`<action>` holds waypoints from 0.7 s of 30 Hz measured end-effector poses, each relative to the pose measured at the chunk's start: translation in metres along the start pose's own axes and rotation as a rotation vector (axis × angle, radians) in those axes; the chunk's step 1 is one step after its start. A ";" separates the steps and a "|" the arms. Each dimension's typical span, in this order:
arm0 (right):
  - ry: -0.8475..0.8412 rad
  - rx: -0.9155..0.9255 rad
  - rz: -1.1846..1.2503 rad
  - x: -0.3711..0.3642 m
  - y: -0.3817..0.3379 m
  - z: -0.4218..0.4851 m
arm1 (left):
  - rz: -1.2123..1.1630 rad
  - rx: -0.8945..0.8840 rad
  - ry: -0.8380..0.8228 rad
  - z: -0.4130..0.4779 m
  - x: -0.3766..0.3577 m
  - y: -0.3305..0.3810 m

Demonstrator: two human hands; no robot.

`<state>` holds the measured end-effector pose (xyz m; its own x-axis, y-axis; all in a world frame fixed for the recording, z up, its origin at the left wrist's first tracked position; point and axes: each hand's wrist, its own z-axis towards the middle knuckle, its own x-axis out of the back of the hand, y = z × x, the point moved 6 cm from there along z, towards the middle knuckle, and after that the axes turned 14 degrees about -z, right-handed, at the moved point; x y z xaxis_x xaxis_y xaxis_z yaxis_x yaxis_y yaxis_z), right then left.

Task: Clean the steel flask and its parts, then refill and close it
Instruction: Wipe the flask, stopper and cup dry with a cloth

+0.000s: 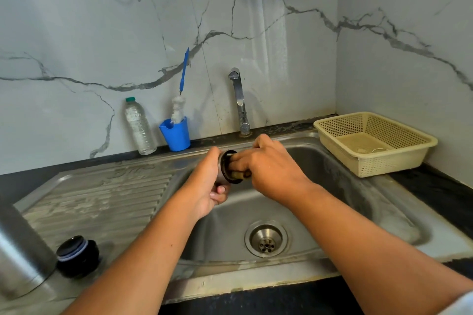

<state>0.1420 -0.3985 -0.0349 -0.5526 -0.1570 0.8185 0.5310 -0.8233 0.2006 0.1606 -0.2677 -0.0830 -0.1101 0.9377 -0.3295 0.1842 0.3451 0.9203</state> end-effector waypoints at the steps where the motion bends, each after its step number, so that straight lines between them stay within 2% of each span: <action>1: 0.011 0.000 -0.048 0.002 -0.001 -0.002 | 0.019 0.018 -0.006 0.000 -0.001 -0.001; 3: 0.004 -0.051 -0.041 0.005 -0.003 -0.004 | 0.063 0.011 -0.003 -0.001 -0.002 -0.001; 5: -0.102 -0.150 0.094 0.003 -0.007 -0.005 | 0.129 -0.054 0.019 -0.001 -0.002 0.001; 8: -0.282 -0.342 0.563 -0.007 -0.011 -0.004 | 0.153 -0.204 0.063 0.000 -0.002 0.008; 12: -0.364 -0.566 1.251 -0.013 -0.009 -0.011 | 0.191 -0.364 0.107 -0.003 -0.006 0.015; 16: -0.476 -0.851 1.930 -0.025 -0.008 -0.027 | 0.235 -0.534 0.018 -0.009 -0.018 0.018; 18: -0.446 -0.933 2.120 -0.032 -0.007 -0.027 | 0.269 -0.594 -0.023 -0.011 -0.023 0.022; 21: -0.373 -1.002 2.195 -0.037 -0.005 -0.023 | 0.272 -0.624 -0.029 -0.009 -0.021 0.025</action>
<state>0.1454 -0.4014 -0.0789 0.2696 -0.7963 -0.5415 -0.4508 0.3925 -0.8017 0.1589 -0.2790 -0.0510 -0.1115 0.9915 -0.0664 -0.3968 0.0168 0.9177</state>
